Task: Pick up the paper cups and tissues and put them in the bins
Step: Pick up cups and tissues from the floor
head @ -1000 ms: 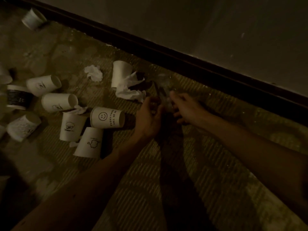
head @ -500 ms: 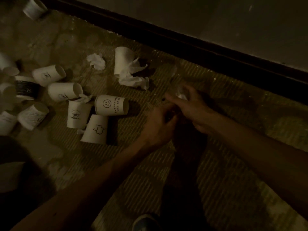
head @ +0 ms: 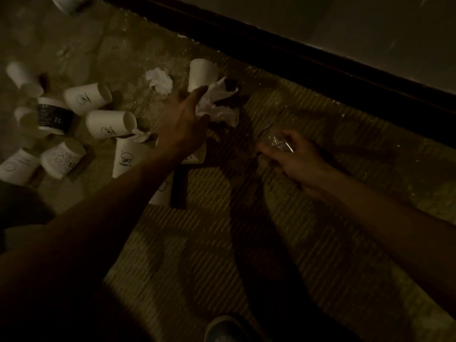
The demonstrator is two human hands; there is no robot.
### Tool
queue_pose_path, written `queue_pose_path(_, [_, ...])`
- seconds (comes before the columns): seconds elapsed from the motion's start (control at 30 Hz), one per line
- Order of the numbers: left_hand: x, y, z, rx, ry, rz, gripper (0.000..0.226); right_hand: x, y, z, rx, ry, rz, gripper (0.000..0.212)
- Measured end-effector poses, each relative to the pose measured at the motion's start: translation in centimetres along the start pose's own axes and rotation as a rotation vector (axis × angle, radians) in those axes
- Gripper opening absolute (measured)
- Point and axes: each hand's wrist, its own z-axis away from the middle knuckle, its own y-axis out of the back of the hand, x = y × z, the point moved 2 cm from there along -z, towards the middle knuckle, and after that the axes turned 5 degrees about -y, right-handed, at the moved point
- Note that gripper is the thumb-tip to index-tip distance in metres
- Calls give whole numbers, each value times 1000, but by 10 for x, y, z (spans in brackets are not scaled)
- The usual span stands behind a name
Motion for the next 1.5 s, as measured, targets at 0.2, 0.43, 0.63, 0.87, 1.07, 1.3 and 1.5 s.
queue_pose_path(0.2, [6, -14, -7, -29, -96, -80, 52, -1, 1, 5, -4, -75, -22, 53])
queue_pose_path(0.43, [18, -14, -8, -102, -158, 143, 28, 1, 3, 5, -17, -76, -50, 37])
queue_pose_path(0.63, [43, -17, 32, -122, 42, 607, 16, 2, 12, 6, -78, -96, -19, 31])
queue_pose_path(0.87, [78, -26, 57, -148, 297, 1174, 28, -8, 8, 18, -133, -114, 49, 14])
queue_pose_path(1.07, [89, -35, 64, -102, 362, 1212, 8, -14, 3, 21, -343, -135, -255, 56])
queue_pose_path(1.3, [112, -39, 75, -118, 38, 1017, 15, -10, -4, 24, -130, -206, -141, 63])
queue_pose_path(1.5, [109, -25, 52, -77, 0, 900, 20, -12, 21, 20, 26, -168, -176, 58])
